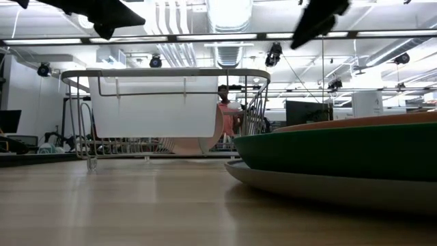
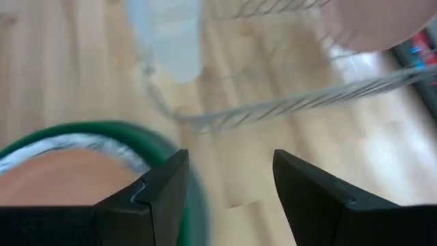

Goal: Sort dishes
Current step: Put the light orange plate in the dish rack

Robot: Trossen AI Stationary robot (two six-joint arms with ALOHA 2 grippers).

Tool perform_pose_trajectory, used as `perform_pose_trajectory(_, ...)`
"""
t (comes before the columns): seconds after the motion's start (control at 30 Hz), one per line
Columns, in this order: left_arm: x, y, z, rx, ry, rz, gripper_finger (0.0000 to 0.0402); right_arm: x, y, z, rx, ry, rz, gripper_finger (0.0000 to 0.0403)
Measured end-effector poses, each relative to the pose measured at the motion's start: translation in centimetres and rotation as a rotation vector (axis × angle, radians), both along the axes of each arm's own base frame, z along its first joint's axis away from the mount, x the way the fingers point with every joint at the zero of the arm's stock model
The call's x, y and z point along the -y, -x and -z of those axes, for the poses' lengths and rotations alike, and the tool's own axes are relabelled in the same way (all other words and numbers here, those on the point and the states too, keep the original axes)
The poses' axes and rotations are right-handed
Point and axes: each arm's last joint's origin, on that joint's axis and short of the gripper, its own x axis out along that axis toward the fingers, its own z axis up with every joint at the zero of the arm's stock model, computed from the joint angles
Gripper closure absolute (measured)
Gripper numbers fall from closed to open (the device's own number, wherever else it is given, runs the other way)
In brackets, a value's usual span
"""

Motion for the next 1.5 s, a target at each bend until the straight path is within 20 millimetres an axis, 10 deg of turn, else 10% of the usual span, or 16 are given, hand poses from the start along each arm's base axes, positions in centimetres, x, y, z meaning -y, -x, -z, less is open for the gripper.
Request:
perform_pose_trajectory(0.63, 0.6, -2.0, -0.2, -0.021, -0.022, 0.052, 0.0401, -5.4, 2.5, 8.0, -0.124, -0.141, 0.066, 0.0199)
perform_pose_trajectory(1.5, 0.6, -2.1, -0.1, -0.028, -0.033, 0.054, 0.0401, -6.9, 1.5, 11.6, -0.213, -0.119, 0.037, 0.0199)
